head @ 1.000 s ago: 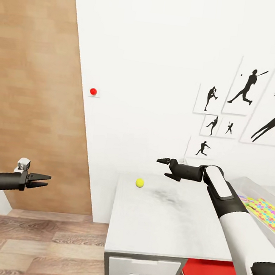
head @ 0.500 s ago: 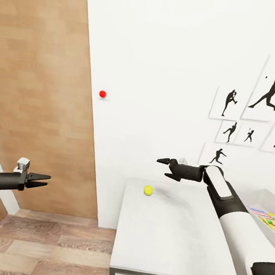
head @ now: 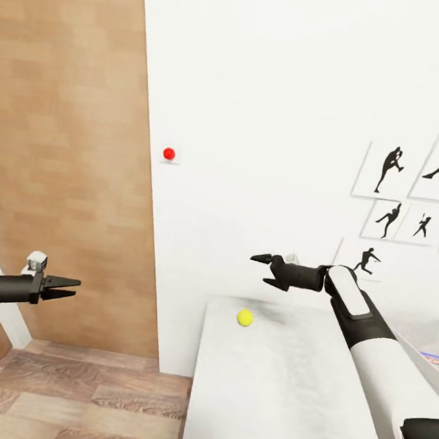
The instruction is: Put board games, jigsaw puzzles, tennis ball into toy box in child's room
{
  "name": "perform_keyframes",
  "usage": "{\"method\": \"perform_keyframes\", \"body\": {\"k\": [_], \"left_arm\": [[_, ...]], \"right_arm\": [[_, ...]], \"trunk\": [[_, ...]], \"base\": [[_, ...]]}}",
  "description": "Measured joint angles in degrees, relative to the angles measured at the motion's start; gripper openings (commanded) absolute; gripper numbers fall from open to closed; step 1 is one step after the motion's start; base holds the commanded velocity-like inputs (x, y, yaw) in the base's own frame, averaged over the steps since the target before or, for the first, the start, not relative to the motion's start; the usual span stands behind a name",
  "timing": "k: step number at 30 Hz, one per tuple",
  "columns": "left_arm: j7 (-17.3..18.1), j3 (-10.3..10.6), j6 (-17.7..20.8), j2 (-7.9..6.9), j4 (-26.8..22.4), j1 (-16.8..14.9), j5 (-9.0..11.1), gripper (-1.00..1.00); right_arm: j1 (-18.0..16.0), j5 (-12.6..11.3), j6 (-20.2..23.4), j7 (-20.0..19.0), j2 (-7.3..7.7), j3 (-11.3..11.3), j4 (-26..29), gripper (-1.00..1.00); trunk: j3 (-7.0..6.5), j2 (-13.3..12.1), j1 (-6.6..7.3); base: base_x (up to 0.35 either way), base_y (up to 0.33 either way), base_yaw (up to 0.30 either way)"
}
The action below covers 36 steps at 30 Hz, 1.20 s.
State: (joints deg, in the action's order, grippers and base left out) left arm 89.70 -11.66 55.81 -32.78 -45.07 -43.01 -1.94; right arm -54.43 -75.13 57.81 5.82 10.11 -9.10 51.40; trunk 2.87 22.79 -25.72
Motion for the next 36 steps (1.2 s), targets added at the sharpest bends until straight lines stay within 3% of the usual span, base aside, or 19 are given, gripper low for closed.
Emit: {"method": "perform_keyframes", "body": {"k": [32, 35, 36], "left_arm": [[0.0, 0.1, -1.5, -0.09, 0.0, 0.0, -0.1, 1.0], [0.0, 0.1, -1.5, -0.09, 0.0, 0.1, -0.2, 1.0], [0.0, 0.1, -1.5, -0.15, 0.0, 0.1, -0.1, 1.0]], "right_arm": [[0.0, 0.1, -0.1, 0.1, -0.03, 0.0, -2.8, 1.0], [0.0, 1.3, -0.1, 0.9, -0.05, 0.1, -3.0, 1.0], [0.0, 3.6, 0.1, 3.0, -0.12, 0.3, -3.1, 1.0]], "trunk": [[0.0, 0.0, -0.02], [0.0, 0.0, -0.02], [0.0, 0.0, -0.02]], "base": [[0.1, 0.01, 0.0], [0.002, 0.0, 0.0], [0.0, 0.0, 0.0]]}}
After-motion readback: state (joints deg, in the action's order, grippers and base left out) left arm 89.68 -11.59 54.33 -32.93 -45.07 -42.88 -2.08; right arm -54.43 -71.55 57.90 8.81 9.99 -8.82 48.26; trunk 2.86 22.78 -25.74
